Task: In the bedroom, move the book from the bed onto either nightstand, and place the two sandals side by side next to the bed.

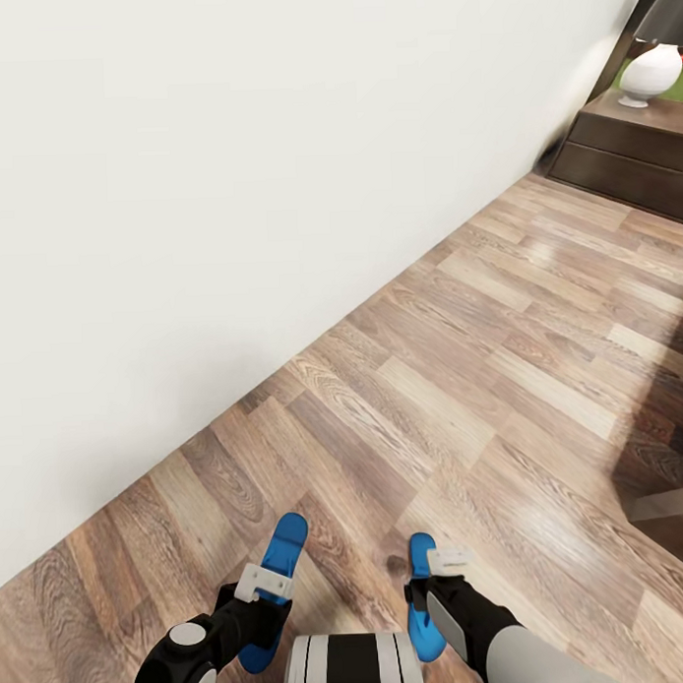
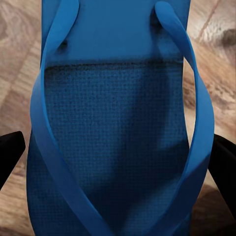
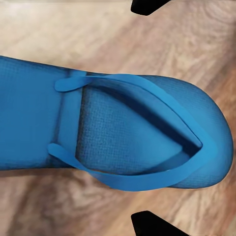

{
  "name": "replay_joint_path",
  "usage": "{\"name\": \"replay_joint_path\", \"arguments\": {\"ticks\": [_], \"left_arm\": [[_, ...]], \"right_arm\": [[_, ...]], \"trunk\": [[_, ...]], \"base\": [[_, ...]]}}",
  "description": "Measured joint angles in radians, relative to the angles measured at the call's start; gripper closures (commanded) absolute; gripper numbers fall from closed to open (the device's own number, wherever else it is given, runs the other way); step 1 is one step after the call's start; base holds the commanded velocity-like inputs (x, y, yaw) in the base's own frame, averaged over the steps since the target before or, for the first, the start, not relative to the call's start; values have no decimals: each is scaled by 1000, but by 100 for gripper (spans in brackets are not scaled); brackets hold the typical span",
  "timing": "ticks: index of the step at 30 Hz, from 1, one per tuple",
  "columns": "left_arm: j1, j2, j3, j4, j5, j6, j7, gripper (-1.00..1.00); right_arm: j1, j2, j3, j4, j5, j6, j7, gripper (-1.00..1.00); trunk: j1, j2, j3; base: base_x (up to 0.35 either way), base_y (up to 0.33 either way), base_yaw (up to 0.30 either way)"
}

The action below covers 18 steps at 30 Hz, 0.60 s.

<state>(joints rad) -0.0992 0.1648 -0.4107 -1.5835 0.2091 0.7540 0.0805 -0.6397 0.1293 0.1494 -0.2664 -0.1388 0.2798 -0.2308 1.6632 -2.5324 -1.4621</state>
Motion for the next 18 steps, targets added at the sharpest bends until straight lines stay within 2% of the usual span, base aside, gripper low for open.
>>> {"name": "replay_joint_path", "arguments": {"ticks": [6, 15, 18], "left_arm": [[0, 0, 0, 0, 0, 0, 0, 100], [0, 0, 0, 0, 0, -1, 0, 100], [0, 0, 0, 0, -1, -1, 0, 100]], "right_arm": [[-13, 0, 0, 0, -1, 1, 0, -100], [-31, 0, 0, 3, -1, 2, 0, -100], [-36, 0, 0, 5, -1, 2, 0, -100]], "trunk": [[0, 0, 0], [4, -2, -35], [4, -2, -35]], "base": [[0, 0, 0], [0, 0, 0], [0, 0, 0]]}}
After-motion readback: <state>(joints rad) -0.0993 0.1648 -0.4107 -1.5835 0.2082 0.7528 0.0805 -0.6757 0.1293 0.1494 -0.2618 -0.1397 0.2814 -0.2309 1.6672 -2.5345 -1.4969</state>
